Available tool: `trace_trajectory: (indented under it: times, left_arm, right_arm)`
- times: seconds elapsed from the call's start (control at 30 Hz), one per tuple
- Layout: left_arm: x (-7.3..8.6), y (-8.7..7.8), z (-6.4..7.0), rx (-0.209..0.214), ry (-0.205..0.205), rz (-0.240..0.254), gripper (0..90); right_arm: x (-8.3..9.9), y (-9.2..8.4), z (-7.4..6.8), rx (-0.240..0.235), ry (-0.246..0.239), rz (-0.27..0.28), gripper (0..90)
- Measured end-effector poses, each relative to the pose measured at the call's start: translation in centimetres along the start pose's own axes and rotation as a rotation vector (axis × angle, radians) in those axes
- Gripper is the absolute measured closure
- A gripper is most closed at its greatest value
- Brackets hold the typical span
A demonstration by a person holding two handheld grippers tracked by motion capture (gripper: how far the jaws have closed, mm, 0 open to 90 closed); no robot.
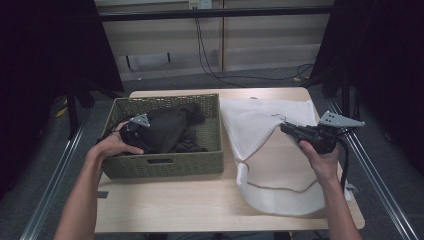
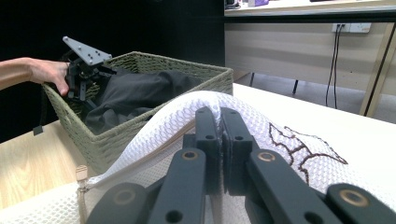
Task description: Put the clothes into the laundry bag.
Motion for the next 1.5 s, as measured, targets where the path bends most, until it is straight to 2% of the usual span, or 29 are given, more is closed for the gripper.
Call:
trace_trajectory:
  times: [0.1, 0.13, 0.2, 0.23, 0.27, 0.33, 0.43, 0.47, 0.5, 0.53, 0.6, 0.8, 0.83, 0.87, 0.9, 0.93, 0.97, 1.07, 1.2, 1.23, 1.4, 1.5]
  left_arm:
    - [0.2, 0.1, 0.1, 0.0, 0.02, 0.001, 0.0]
    - [0.4, 0.4, 0.1, 0.011, 0.009, -0.024, 0.0]
    - [0.5, 0.7, 0.1, 0.016, 0.003, -0.021, 0.0]
    - [0.7, 0.8, 0.0, 0.031, -0.004, -0.052, 0.0]
    - [0.7, 1.0, -0.1, 0.026, -0.022, -0.046, 0.0]
    - [0.8, 1.2, -0.1, 0.047, -0.031, -0.052, 0.0]
    - [0.8, 1.5, -0.1, 0.053, -0.052, -0.061, 0.0]
    - [0.8, 1.6, 0.0, 0.054, -0.061, -0.076, 0.0]
    - [1.0, 1.7, -0.2, 0.058, -0.061, -0.12, 0.0]
    - [1.0, 1.7, -0.2, 0.058, -0.061, -0.12, 0.0]
    - [0.9, 1.7, 0.0, 0.094, -0.072, -0.15, 4.5]
    - [0.8, 1.5, 0.1, 0.122, -0.062, -0.148, 16.4]
    - [0.8, 1.5, 0.3, 0.146, -0.089, -0.136, 21.6]
    - [0.8, 1.5, 0.3, 0.146, -0.089, -0.136, 24.6]
    - [0.7, 1.5, 0.4, 0.154, -0.109, -0.133, 28.7]
    - [0.7, 1.3, 0.2, 0.166, -0.09, -0.154, 32.3]
    - [0.6, 1.2, 0.2, 0.159, -0.075, -0.165, 36.5]
    - [0.5, 0.9, 0.2, 0.161, -0.065, -0.185, 46.6]
    - [0.2, 0.5, 0.3, 0.155, -0.05, -0.197, 54.4]
    - [0.1, 0.4, 0.3, 0.146, -0.033, -0.194, 59.8]
    - [-0.5, -0.6, 0.2, 0.088, -0.037, -0.151, 63.6]
    - [-0.6, -1.0, 0.2, 0.074, -0.044, -0.122, 64.3]
  right_arm:
    - [0.0, 0.1, 0.1, 0.002, -0.002, -0.001, 87.9]
    - [0.1, 0.2, 0.0, -0.002, 0.002, -0.005, 87.9]
    - [0.2, 0.2, 0.0, 0.001, 0.006, -0.011, 87.8]
    - [0.2, 0.4, 0.0, -0.004, -0.002, -0.013, 87.8]
    - [0.3, 0.4, 0.0, 0.002, -0.003, -0.013, 87.8]
    - [0.4, 0.5, 0.0, 0.001, 0.0, -0.021, 87.8]
    - [0.4, 0.6, -0.1, 0.001, -0.01, -0.028, 87.8]
    - [0.4, 0.6, -0.1, 0.001, -0.01, -0.028, 87.8]
    - [0.4, 0.6, 0.0, 0.003, 0.001, -0.026, 87.9]
    - [0.5, 0.7, 0.0, -0.001, 0.002, -0.028, 87.8]
    - [0.5, 0.7, 0.0, 0.001, 0.0, -0.031, 87.9]
    - [0.4, 0.6, -0.1, -0.001, -0.008, -0.027, 87.9]
    - [0.4, 0.5, 0.0, -0.002, -0.01, -0.028, 87.9]
    - [0.4, 0.5, 0.0, -0.002, -0.01, -0.028, 87.9]
    - [0.4, 0.5, 0.0, 0.0, -0.008, -0.027, 87.9]
    - [0.4, 0.5, 0.0, 0.0, -0.008, -0.026, 87.9]
    - [0.4, 0.5, 0.0, 0.0, -0.009, -0.026, 87.8]
    - [0.4, 0.5, 0.0, -0.001, -0.01, -0.028, 87.8]
    - [0.4, 0.5, -0.1, -0.001, -0.01, -0.029, 87.8]
    - [0.4, 0.4, -0.1, 0.005, -0.006, -0.027, 87.8]
    - [0.3, 0.4, 0.0, 0.004, -0.005, -0.021, 87.8]
    - [0.3, 0.4, 0.1, 0.005, -0.005, -0.02, 87.8]
Point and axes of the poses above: each handheld gripper's, and its own axes: y roughly forward along the jaws, x roughly out of its underside, z roughly to its right, the point moved 6 cm from there along y, roughly forward along the jaws, and after that the axes turned 7 degrees about -z, right-handed, at the moved point
